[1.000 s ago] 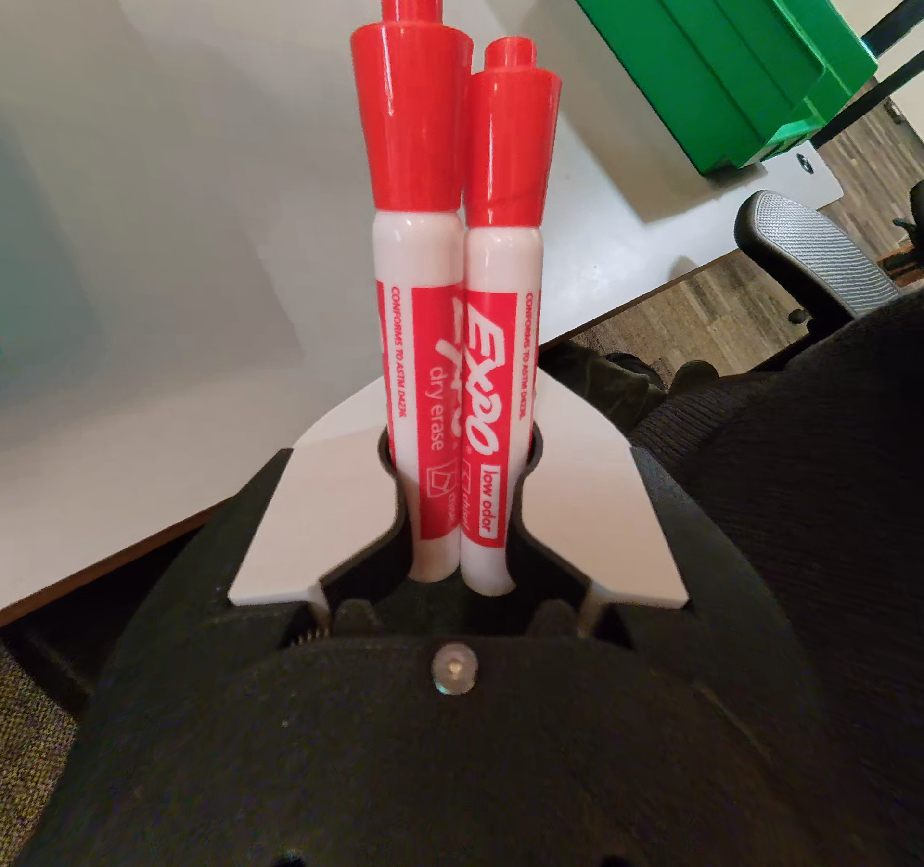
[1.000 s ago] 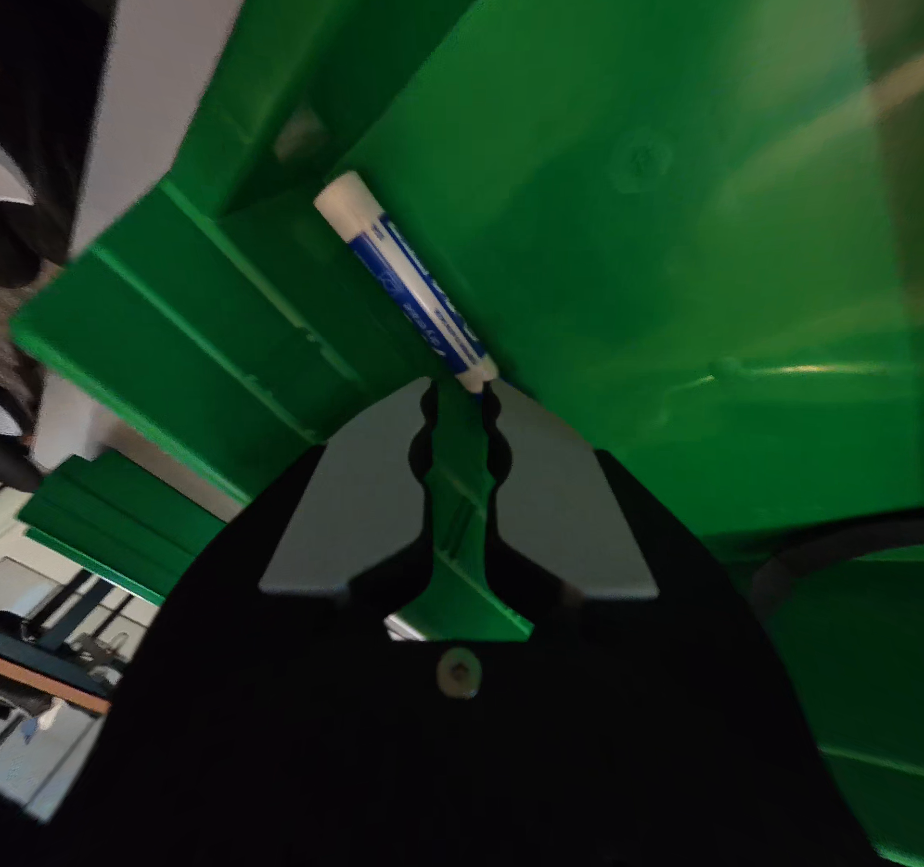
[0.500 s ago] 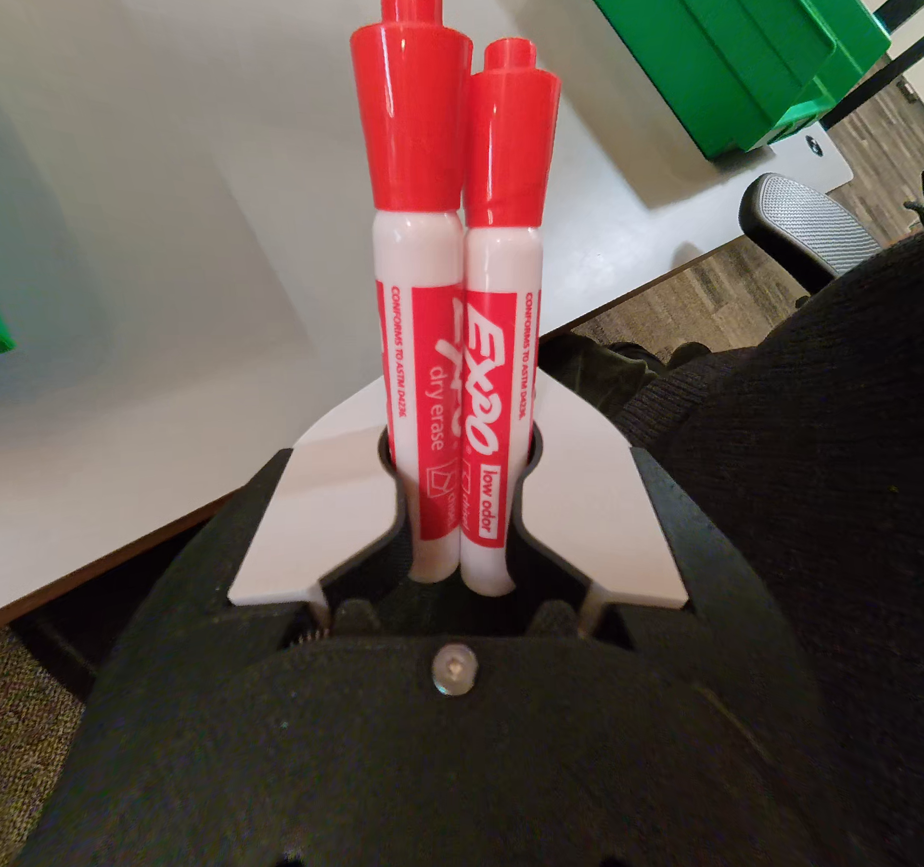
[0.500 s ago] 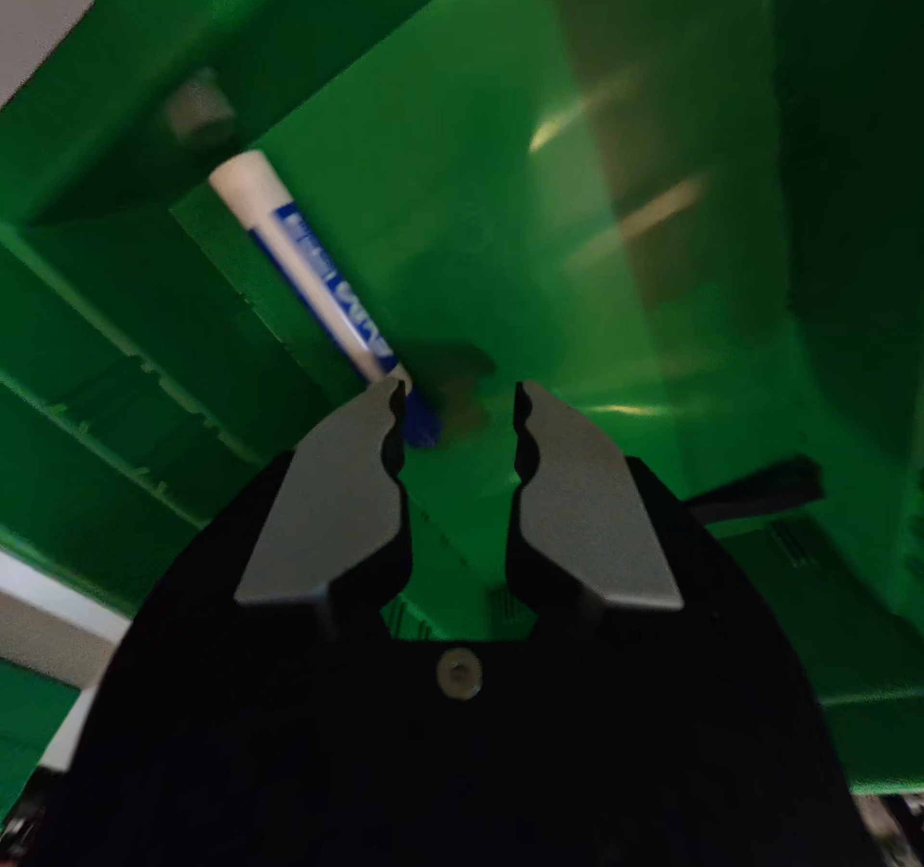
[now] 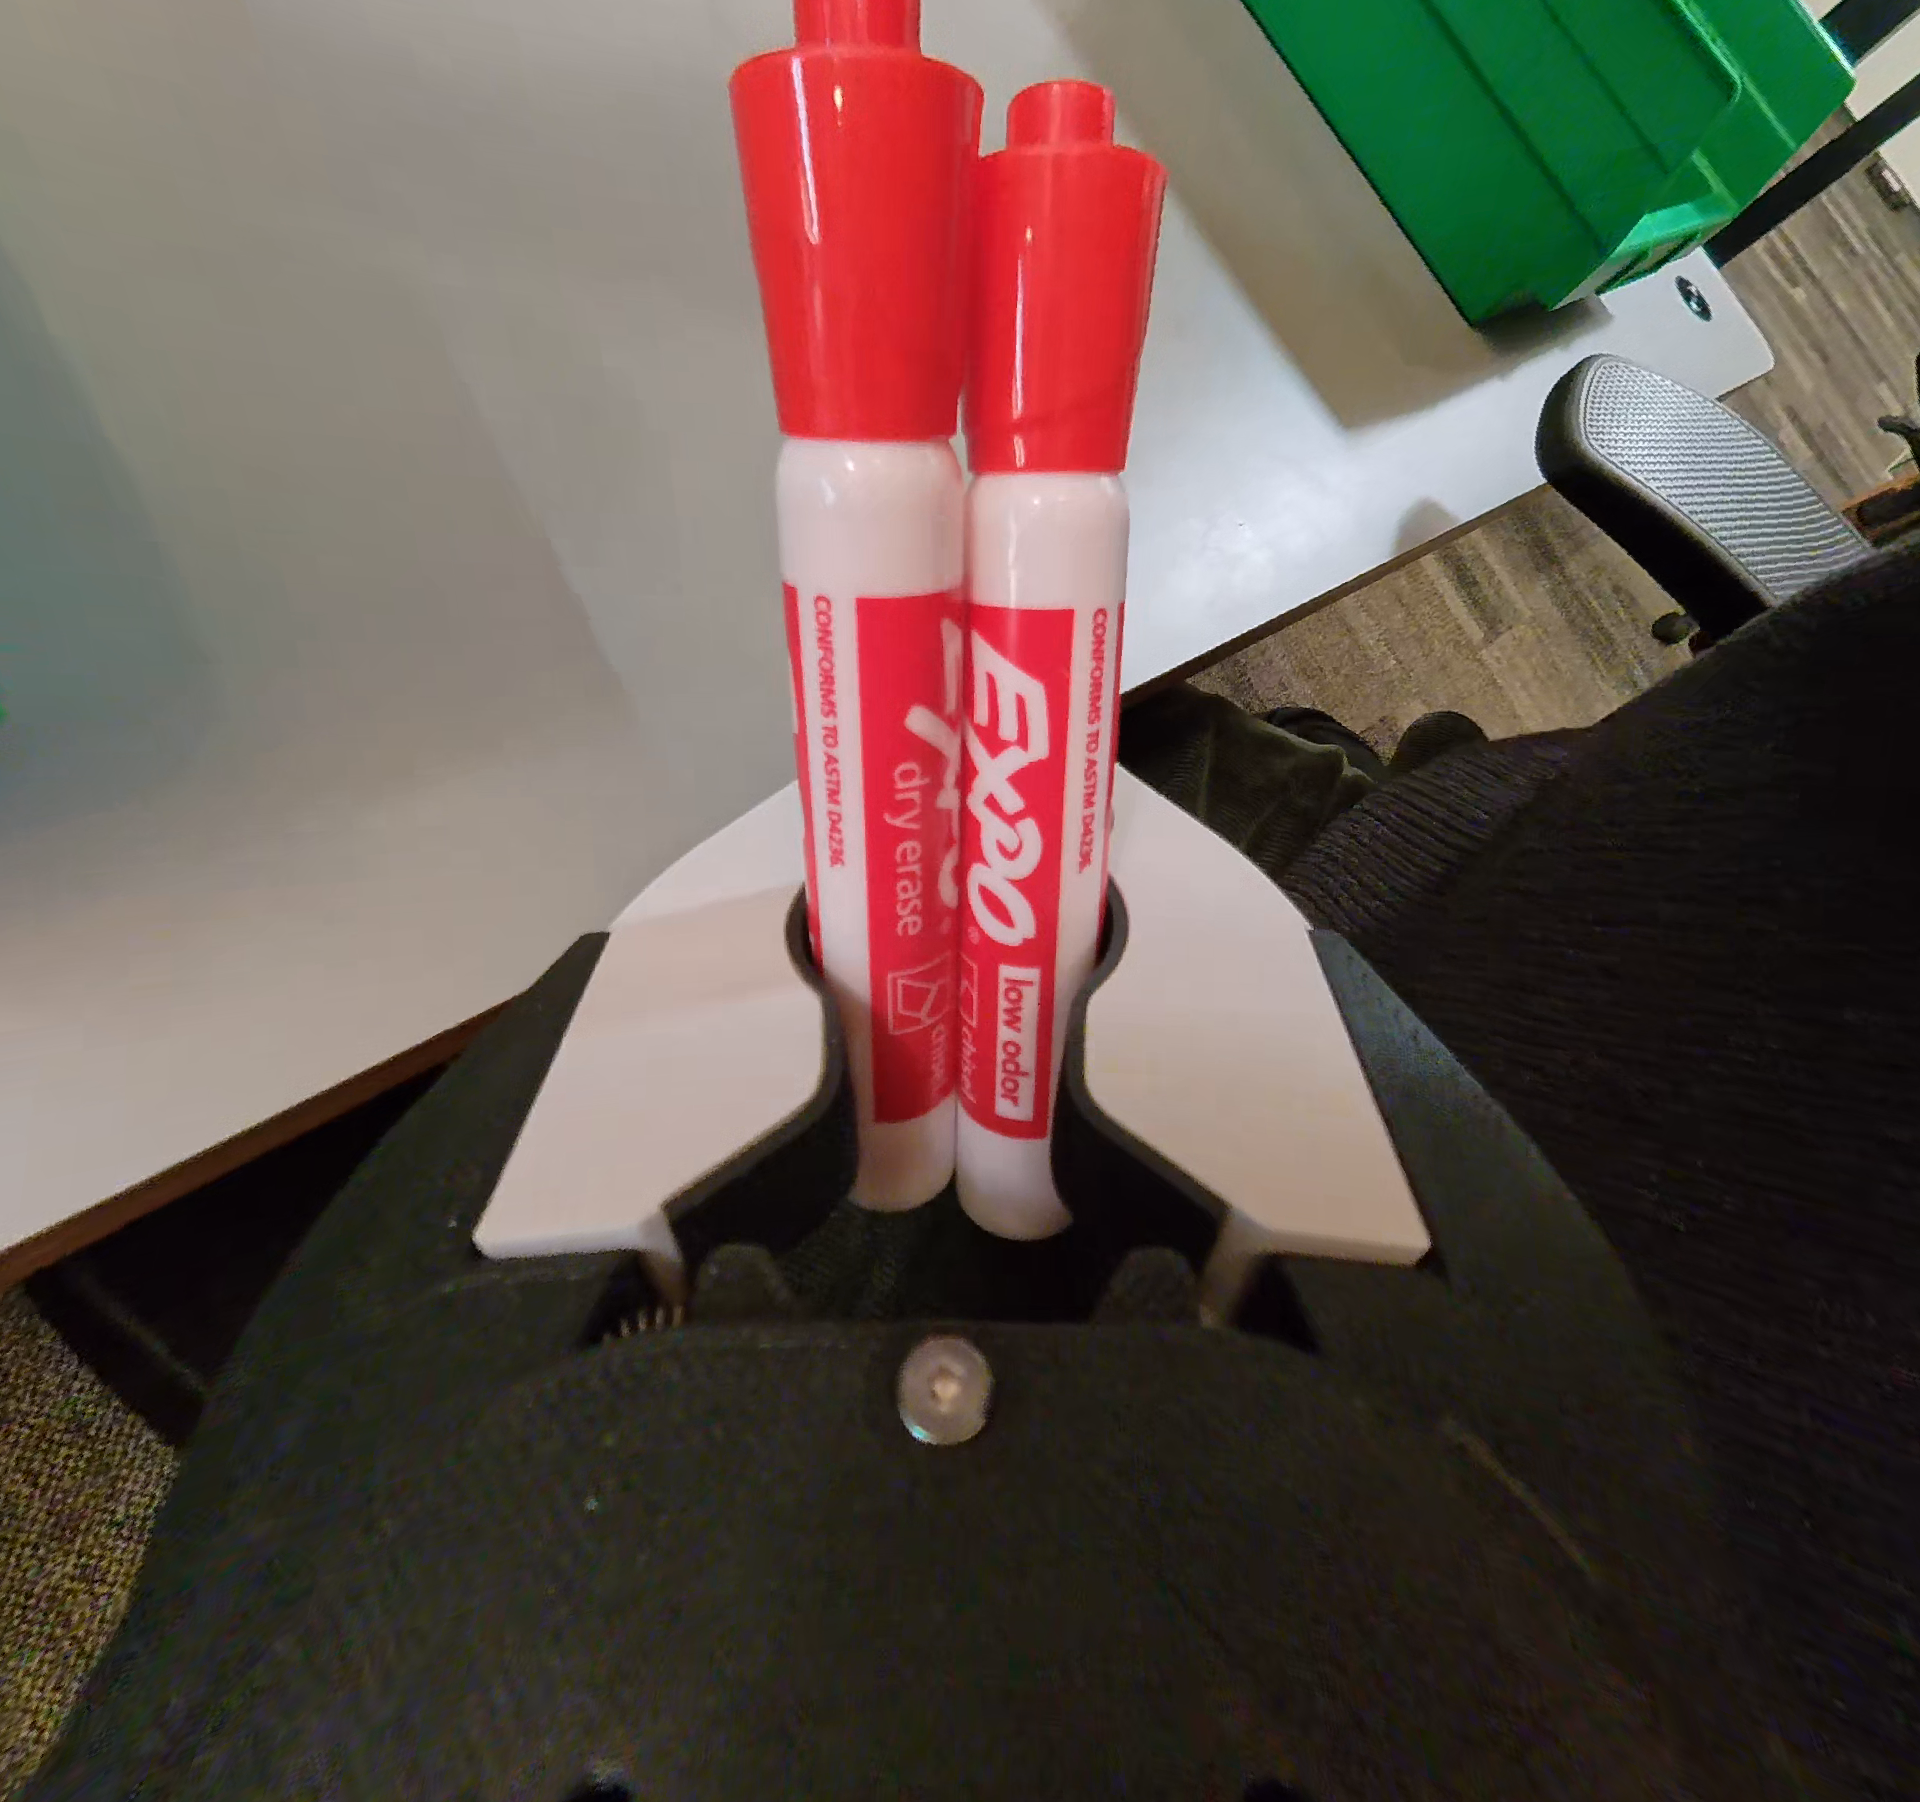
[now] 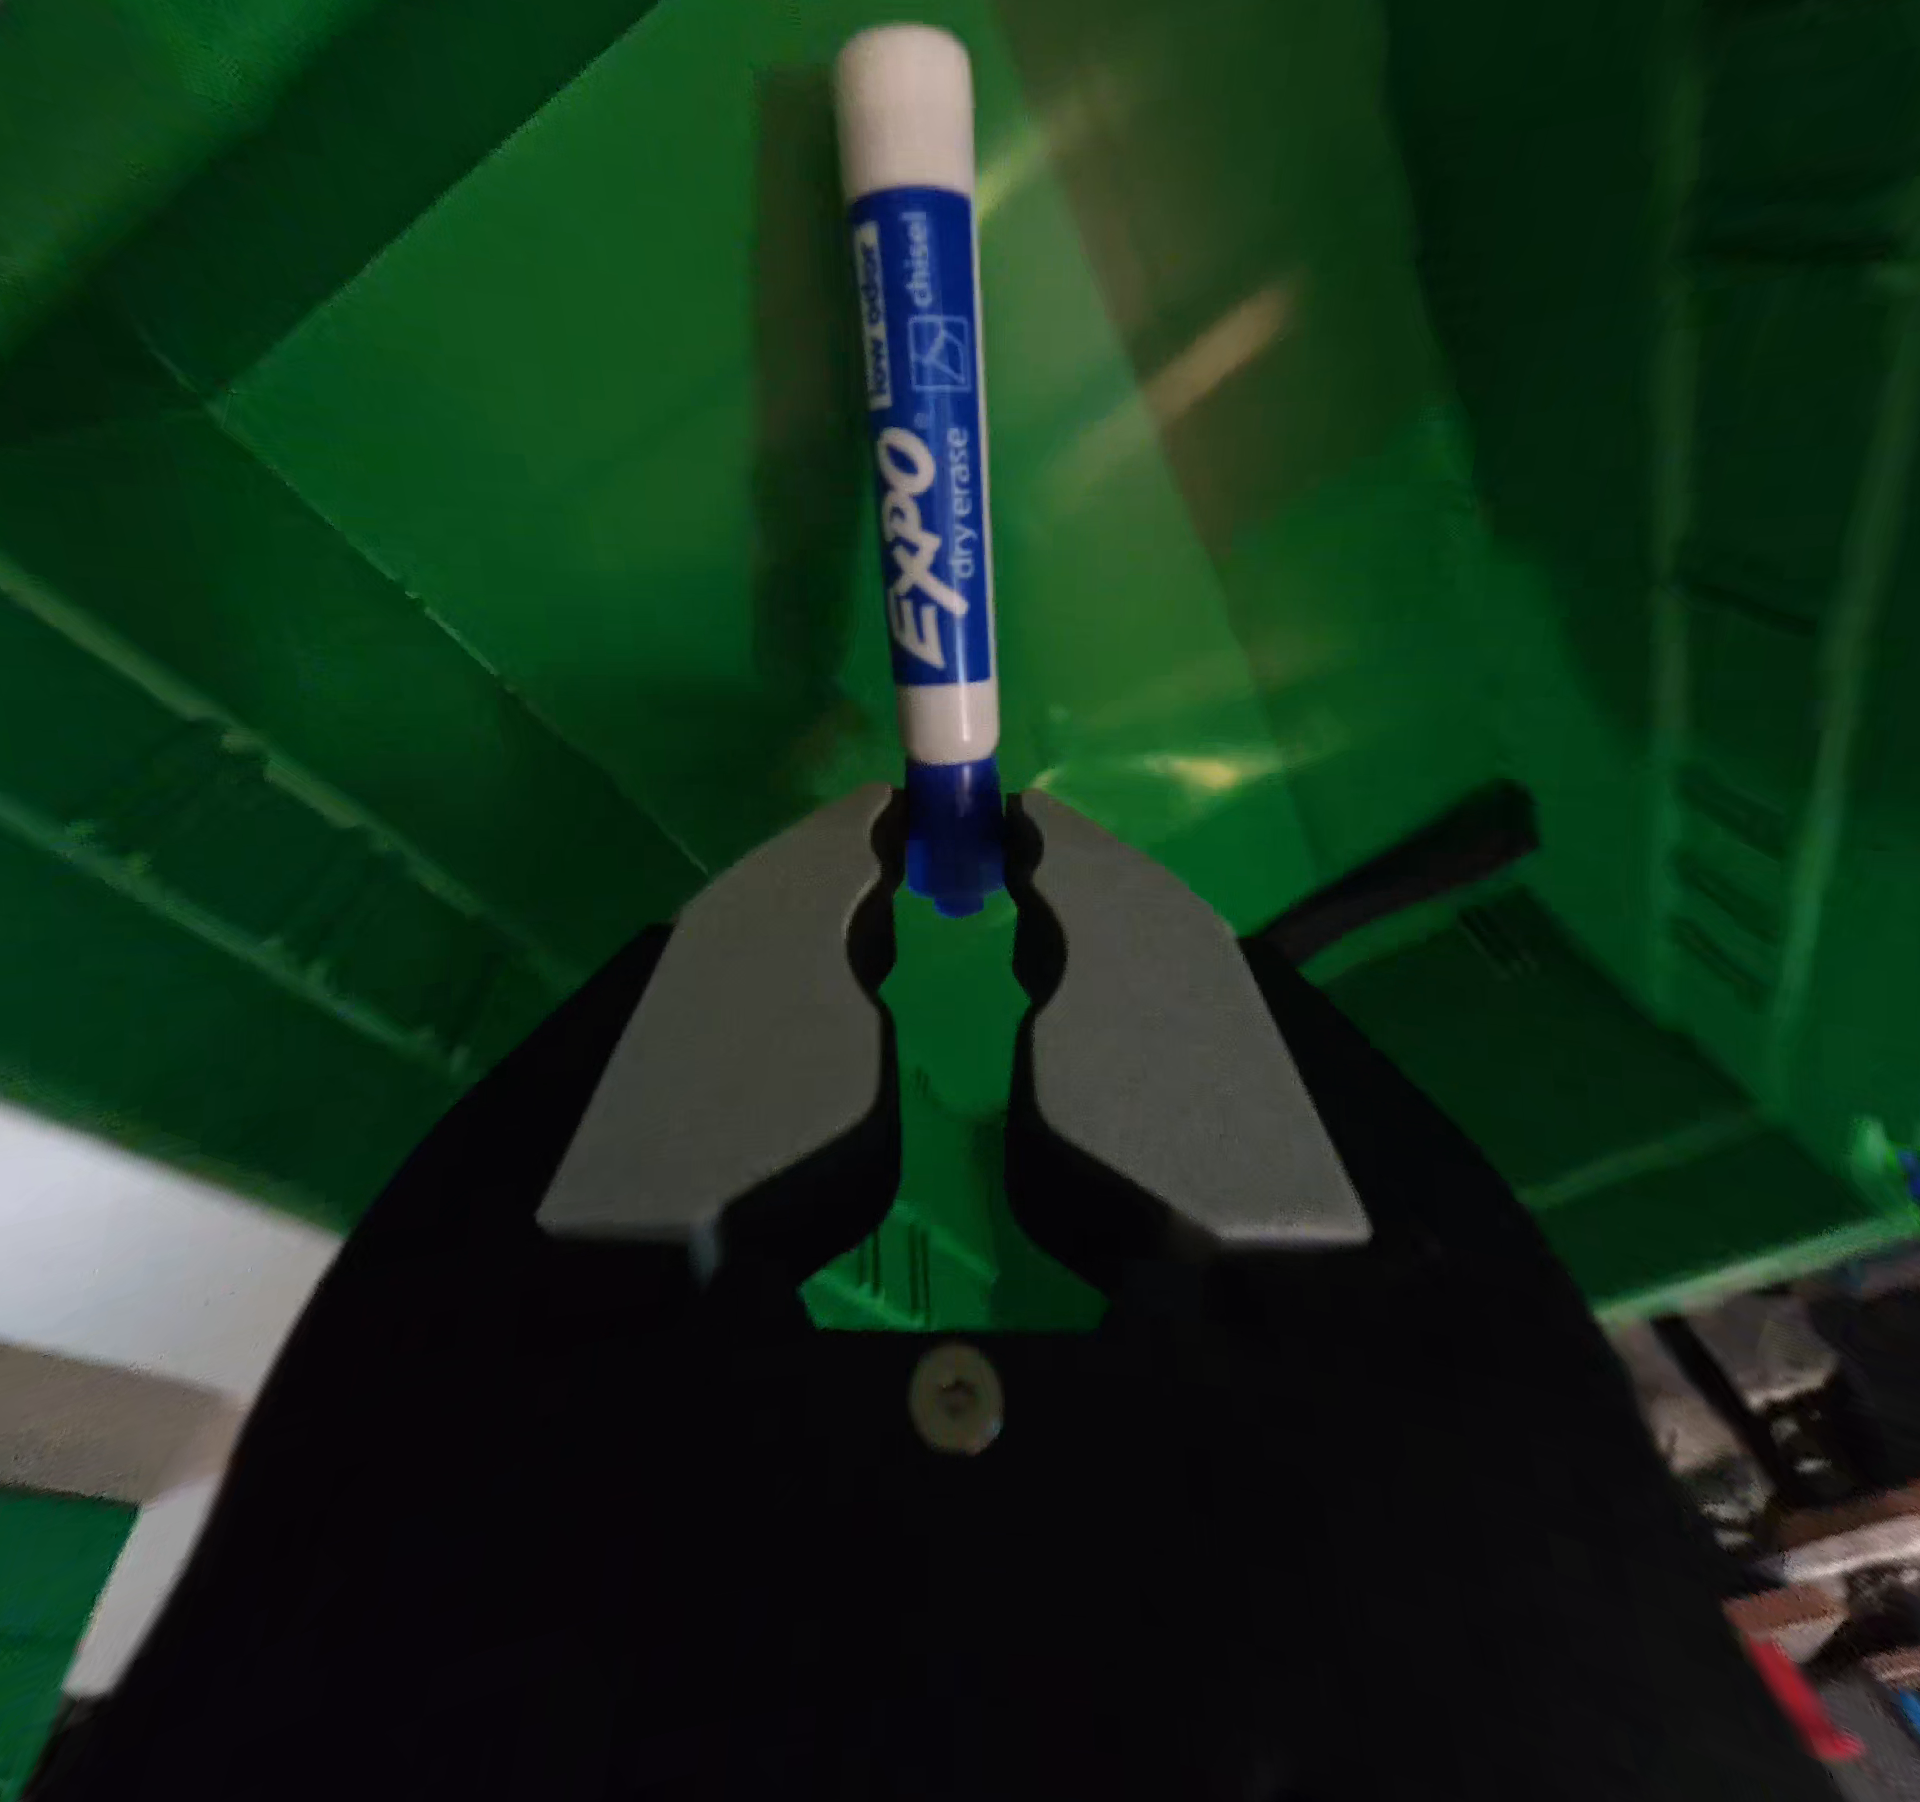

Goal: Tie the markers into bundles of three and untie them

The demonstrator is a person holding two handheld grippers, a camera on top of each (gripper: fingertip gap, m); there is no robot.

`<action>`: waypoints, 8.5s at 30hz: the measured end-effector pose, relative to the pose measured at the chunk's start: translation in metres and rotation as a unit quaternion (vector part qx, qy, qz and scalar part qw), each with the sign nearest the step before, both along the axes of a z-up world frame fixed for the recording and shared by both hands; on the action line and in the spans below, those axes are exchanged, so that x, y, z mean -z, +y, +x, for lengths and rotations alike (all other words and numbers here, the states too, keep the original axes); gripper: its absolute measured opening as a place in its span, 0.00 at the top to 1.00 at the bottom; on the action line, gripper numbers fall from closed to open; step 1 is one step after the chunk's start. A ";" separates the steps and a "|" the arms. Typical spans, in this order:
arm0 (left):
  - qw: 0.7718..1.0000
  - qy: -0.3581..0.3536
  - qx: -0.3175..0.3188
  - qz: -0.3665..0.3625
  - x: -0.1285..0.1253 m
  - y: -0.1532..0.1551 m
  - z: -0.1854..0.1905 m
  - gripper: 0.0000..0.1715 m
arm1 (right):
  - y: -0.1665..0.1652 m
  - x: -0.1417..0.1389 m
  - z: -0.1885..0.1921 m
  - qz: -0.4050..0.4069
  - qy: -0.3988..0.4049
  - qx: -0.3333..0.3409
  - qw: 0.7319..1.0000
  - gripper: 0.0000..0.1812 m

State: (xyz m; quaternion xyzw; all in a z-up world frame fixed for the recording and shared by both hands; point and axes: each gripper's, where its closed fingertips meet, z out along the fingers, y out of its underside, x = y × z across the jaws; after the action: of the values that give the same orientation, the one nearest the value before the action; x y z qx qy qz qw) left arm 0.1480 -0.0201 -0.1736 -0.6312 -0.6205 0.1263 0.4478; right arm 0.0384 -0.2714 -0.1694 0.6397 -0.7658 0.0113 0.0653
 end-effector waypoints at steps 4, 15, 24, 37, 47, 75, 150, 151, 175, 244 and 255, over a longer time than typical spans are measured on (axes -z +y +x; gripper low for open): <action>1.000 -0.011 0.001 -0.006 0.004 0.000 0.001 0.74 | 0.020 -0.054 -0.021 -0.076 0.013 0.039 0.996 0.90; 0.996 -0.058 0.030 -0.065 0.022 0.005 -0.006 0.74 | 0.219 -0.139 -0.066 -0.253 0.126 0.135 0.950 0.90; 0.953 -0.114 0.191 -0.206 0.021 0.034 -0.029 0.74 | 0.349 -0.112 -0.009 -0.379 0.155 0.089 0.908 0.90; 0.870 -0.134 0.406 -0.247 0.027 0.102 -0.058 0.73 | 0.436 -0.083 0.004 -0.392 0.191 0.194 0.879 0.90; 0.839 -0.138 0.462 -0.253 0.035 0.110 -0.053 0.73 | 0.421 -0.065 0.017 -0.392 0.127 0.196 0.890 0.90; 0.876 -0.173 0.384 -0.235 0.028 0.071 -0.028 0.73 | 0.370 -0.066 0.026 -0.448 -0.125 0.242 0.852 0.76; 0.883 -0.275 0.315 -0.213 -0.006 -0.024 0.033 0.74 | 0.139 -0.109 -0.068 -0.329 -0.417 0.451 0.717 0.73; 0.888 -0.276 0.303 -0.210 -0.007 -0.028 0.038 0.74 | 0.113 -0.106 -0.064 -0.297 -0.400 0.441 0.747 0.74; 0.921 -0.286 0.219 -0.152 -0.012 -0.059 0.092 0.73 | -0.030 -0.026 -0.089 -0.111 0.086 0.127 0.982 0.98; 0.848 -0.302 0.378 -0.217 0.006 -0.011 0.014 0.74 | 0.302 0.032 -0.106 -0.348 -0.161 0.601 0.701 0.82; 0.828 -0.287 0.422 -0.232 0.002 0.005 -0.012 0.74 | 0.364 0.016 -0.037 -0.285 -0.264 0.422 0.819 0.93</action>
State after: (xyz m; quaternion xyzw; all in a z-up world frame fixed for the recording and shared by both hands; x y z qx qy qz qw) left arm 0.1360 -0.0149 -0.1757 -0.9249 -0.3463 -0.1214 0.0994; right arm 0.0014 0.0930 -0.1857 0.1795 -0.9112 0.3689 0.0382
